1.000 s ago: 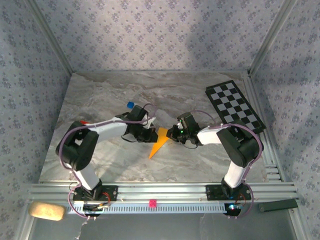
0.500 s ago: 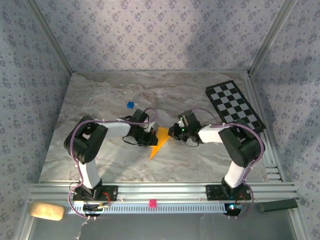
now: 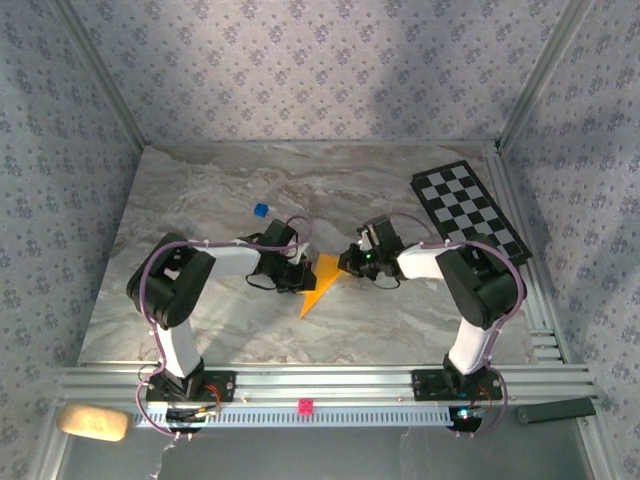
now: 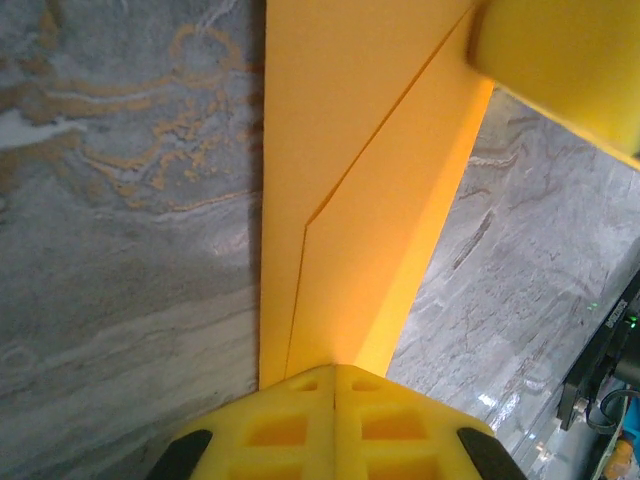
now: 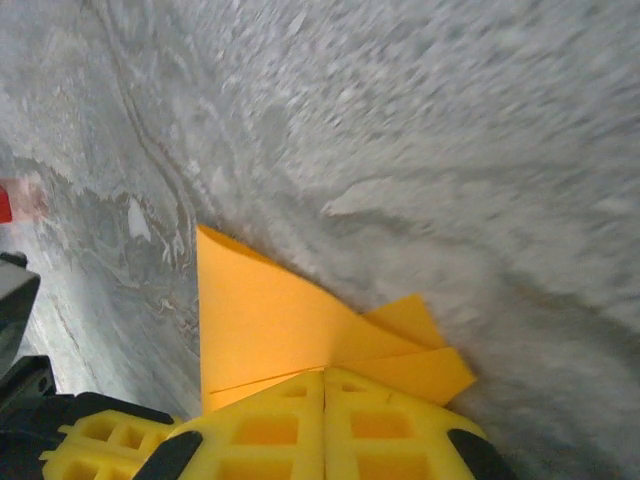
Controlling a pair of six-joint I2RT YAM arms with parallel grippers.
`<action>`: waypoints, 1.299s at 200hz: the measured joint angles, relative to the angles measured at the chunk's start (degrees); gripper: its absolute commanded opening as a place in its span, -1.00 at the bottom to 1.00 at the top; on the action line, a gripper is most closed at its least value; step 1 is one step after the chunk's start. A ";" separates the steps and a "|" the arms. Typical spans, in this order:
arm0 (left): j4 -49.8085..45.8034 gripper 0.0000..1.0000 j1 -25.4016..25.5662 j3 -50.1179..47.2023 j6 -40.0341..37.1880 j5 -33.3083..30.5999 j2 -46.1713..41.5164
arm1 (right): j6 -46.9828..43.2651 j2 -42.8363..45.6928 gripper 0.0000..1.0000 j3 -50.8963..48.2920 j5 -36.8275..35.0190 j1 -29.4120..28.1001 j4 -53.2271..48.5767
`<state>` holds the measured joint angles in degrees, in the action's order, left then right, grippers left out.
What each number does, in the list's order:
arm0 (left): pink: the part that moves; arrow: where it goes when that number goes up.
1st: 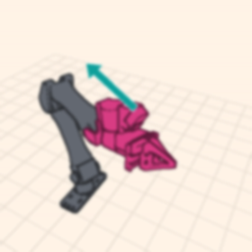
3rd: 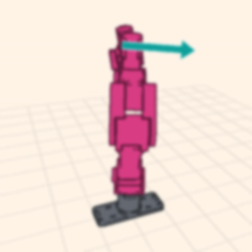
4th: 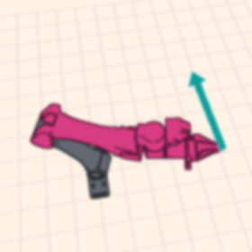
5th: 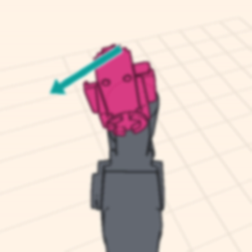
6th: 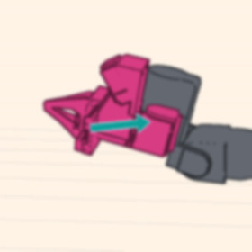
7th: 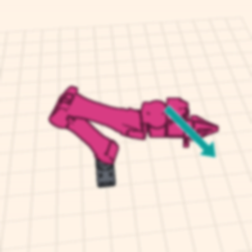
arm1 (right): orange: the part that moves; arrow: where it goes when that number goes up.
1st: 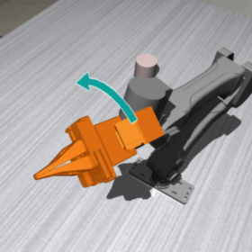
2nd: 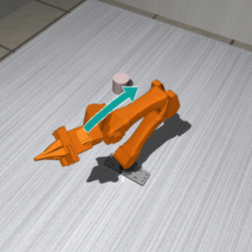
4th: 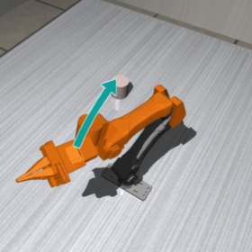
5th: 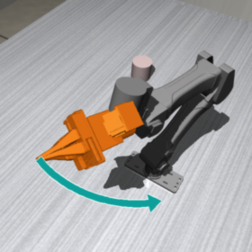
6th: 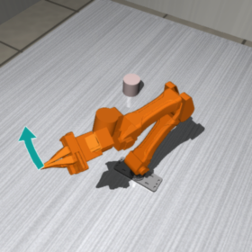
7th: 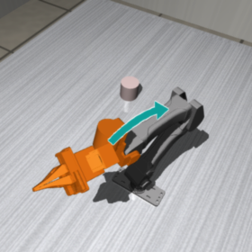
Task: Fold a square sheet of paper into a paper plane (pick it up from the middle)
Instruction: Fold the wing for the fifth time at the center of the table.
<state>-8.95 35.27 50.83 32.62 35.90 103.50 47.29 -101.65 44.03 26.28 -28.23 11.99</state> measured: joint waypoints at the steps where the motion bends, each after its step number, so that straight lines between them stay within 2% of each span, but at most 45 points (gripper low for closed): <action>1: 0.02 -1.00 -0.02 0.00 0.07 0.00 0.00 | 0.00 0.00 -0.84 -0.02 0.04 0.15 0.02; 33: 0.70 -1.00 0.11 -0.48 0.74 -0.11 -0.26 | -0.02 0.66 -0.80 -0.02 -1.01 3.74 -0.74; 75: 1.75 -1.00 0.76 -1.29 2.32 -1.38 -1.14 | -0.72 3.87 -0.72 1.11 -4.87 3.76 -5.07; 83: 1.81 -1.00 0.92 -1.40 2.73 -1.81 -1.40 | -0.85 5.14 -0.68 1.11 -5.42 3.30 -5.60; 123: 2.45 -0.74 1.84 -1.99 5.66 -3.82 -2.89 | -0.04 10.54 -0.55 0.33 -8.63 -1.51 -6.38; 147: 1.14 -0.60 2.03 -1.97 5.20 -6.08 -7.21 | 1.70 12.70 -0.53 -2.21 -10.95 -4.83 -6.34; 186: -1.92 -0.60 -0.26 -0.85 3.23 -8.35 -13.16 | 3.82 13.38 -0.52 -3.48 -13.42 -9.07 -6.73; 214: -3.39 -0.61 -2.45 -0.83 2.27 -7.56 -11.58 | 4.59 13.38 -0.52 -3.50 -14.12 -10.49 -6.73; 260: -4.94 -0.61 -2.47 -0.72 1.07 -3.54 -6.47 | 5.05 13.31 -0.51 -3.50 -14.14 -10.82 -6.73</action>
<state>-13.89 32.80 50.11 33.69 32.36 97.03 52.34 -88.33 40.53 12.14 -39.05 5.26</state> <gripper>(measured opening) 0.194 0.246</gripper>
